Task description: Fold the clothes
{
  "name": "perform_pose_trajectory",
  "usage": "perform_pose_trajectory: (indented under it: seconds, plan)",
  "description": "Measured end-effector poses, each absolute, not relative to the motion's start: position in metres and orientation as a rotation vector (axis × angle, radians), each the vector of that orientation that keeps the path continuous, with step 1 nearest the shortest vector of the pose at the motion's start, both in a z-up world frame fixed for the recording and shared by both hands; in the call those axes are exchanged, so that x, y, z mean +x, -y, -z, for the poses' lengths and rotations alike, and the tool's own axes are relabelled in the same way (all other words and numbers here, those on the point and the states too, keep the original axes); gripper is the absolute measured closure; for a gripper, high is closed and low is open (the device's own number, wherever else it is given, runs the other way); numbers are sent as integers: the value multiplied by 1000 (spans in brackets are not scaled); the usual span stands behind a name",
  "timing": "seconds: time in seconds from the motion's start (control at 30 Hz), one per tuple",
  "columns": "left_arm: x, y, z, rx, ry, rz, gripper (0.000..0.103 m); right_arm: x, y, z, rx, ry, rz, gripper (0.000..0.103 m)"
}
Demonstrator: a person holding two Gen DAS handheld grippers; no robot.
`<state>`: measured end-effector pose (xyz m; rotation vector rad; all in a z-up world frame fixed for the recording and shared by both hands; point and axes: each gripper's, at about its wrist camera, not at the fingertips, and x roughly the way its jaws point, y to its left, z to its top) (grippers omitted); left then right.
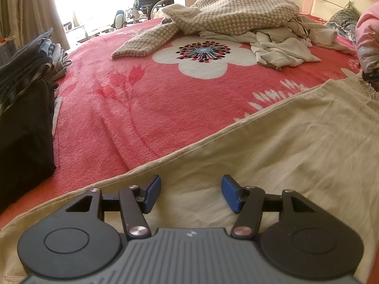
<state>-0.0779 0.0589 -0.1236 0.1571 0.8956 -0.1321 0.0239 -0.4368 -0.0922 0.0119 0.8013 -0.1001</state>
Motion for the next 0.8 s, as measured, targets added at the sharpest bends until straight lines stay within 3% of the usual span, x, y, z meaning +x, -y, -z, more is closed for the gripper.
perform_pose_trajectory:
  seconds: [0.17,0.23,0.3,0.47,0.6,0.7,0.8]
  plan:
    - [-79,-59,125,170,-885,140,44,53,449,111,61,-880,85,57]
    - [-80,-59,126,175,-878,143,44,54,451,112,71,-881,63,91]
    - [-81,-59,126,176,-872,142,44,48,442,107,24,-841,60,95]
    - [-82,-60,127,174,-862,135,43,44,429,104,-59,-742,110,97]
    - [-84,-61,128,175,-853,133,43,55,427,126,-97,-767,115,97]
    - [-85,-61,128,172,-850,134,43,57,425,134,-103,-746,120,94]
    - [-85,-62,129,171,-848,135,42,50,433,122,-61,-704,166,84]
